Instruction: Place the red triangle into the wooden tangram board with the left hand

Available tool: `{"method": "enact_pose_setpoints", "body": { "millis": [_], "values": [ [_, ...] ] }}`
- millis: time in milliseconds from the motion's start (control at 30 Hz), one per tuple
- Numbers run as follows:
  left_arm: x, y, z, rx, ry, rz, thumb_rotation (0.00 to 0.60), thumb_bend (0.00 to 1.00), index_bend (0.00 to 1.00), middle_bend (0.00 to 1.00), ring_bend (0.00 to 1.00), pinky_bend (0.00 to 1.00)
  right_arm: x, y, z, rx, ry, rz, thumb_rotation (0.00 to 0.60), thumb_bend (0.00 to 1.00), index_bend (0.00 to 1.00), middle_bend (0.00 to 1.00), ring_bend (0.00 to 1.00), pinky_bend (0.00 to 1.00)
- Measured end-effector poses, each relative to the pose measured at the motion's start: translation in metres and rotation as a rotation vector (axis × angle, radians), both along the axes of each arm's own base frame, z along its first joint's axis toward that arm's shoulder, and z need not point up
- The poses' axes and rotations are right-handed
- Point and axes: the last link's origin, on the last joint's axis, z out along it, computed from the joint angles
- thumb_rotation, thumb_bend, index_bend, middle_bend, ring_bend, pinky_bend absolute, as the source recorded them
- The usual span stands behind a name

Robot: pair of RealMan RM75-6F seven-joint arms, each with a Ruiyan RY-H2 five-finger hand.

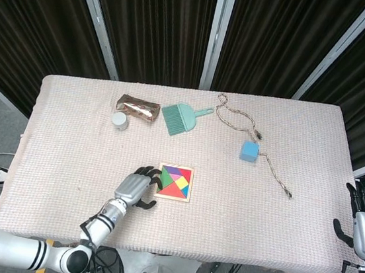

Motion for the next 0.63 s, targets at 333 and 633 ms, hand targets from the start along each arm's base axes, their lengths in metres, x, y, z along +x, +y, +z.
{"method": "enact_pose_setpoints", "body": {
  "millis": [333,633],
  "values": [
    [-0.045,0.009,0.071,0.272,0.118,-0.071,0.600,0.28,0.30,0.11,0.00,0.07,0.007,0.000,-0.004,0.013,-0.001,0.032,0.600,0.26,0.00,0.00,0.00,0.00],
    [-0.145,-0.033,0.168,0.498,0.327,-0.119,0.600,0.18,0.25,0.09,0.00,0.05,0.018,-0.002,-0.018,0.043,0.006,0.085,0.600,0.25,0.00,0.00,0.00,0.00]
  ]
}}
